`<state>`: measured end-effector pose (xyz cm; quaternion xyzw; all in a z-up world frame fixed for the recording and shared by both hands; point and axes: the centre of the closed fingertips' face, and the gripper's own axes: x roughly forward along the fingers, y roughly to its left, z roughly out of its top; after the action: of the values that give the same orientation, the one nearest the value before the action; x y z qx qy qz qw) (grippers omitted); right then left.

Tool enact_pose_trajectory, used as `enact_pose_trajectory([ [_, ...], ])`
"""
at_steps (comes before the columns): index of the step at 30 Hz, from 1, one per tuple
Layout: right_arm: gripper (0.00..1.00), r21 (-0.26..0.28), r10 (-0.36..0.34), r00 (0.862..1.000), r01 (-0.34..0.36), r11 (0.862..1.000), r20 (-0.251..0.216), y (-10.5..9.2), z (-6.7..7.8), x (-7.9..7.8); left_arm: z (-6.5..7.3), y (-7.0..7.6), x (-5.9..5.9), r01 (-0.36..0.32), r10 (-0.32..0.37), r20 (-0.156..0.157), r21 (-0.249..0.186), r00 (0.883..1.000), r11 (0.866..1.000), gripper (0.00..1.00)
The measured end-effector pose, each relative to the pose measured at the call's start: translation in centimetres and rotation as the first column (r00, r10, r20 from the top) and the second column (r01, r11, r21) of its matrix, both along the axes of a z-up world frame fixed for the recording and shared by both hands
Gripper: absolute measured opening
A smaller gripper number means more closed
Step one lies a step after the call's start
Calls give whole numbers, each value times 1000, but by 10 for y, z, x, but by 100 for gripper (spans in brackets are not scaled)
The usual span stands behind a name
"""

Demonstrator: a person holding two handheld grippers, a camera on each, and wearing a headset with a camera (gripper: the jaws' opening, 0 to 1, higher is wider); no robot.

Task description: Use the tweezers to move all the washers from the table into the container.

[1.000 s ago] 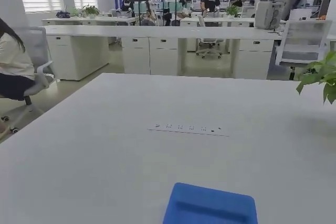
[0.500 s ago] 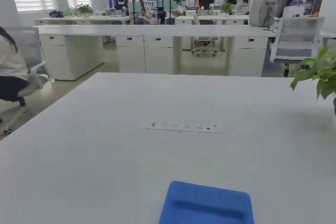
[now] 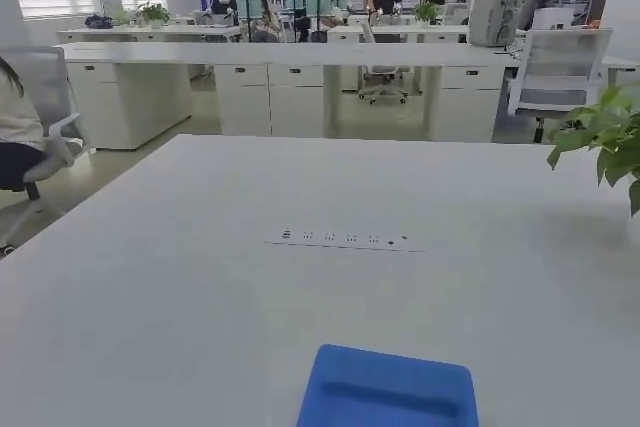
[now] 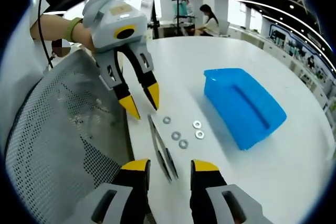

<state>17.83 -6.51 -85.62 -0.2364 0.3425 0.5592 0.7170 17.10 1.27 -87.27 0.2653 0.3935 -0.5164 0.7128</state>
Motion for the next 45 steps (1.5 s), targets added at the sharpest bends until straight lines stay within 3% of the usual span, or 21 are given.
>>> enact_pose_trajectory([
  [1,26,-10,-2,1000,2,1000,-3,-1,-2,0,-1,0,1,18,-18,11,13,1000,1000,15],
  [7,20,-39,42,999,-41,998,14,-2,-6,0,-5,-2,1,48,-48,5,28,999,998,9],
  [8,20,-39,44,999,-43,998,16,-1,-6,0,-7,-1,1,67,-68,15,52,998,996,9],
  [13,18,-37,57,998,-56,998,20,1,-9,1,-7,-2,4,92,-95,50,68,994,993,0],
  [20,18,-48,89,996,-88,995,15,6,-15,-2,-5,0,-1,129,-132,29,78,991,989,0],
  [26,17,-34,99,995,-98,995,22,11,-13,-2,17,1,-3,142,-144,35,46,989,989,0],
  [32,16,-19,108,994,-107,994,25,15,-11,-3,42,2,-4,152,-154,51,46,987,987,0],
  [36,16,-9,105,994,-105,994,20,17,-9,-4,55,3,-8,166,-168,31,58,985,984,0],
  [45,15,35,115,993,-115,993,23,25,-2,-8,84,-9,-8,194,-197,65,54,978,980,0],
])
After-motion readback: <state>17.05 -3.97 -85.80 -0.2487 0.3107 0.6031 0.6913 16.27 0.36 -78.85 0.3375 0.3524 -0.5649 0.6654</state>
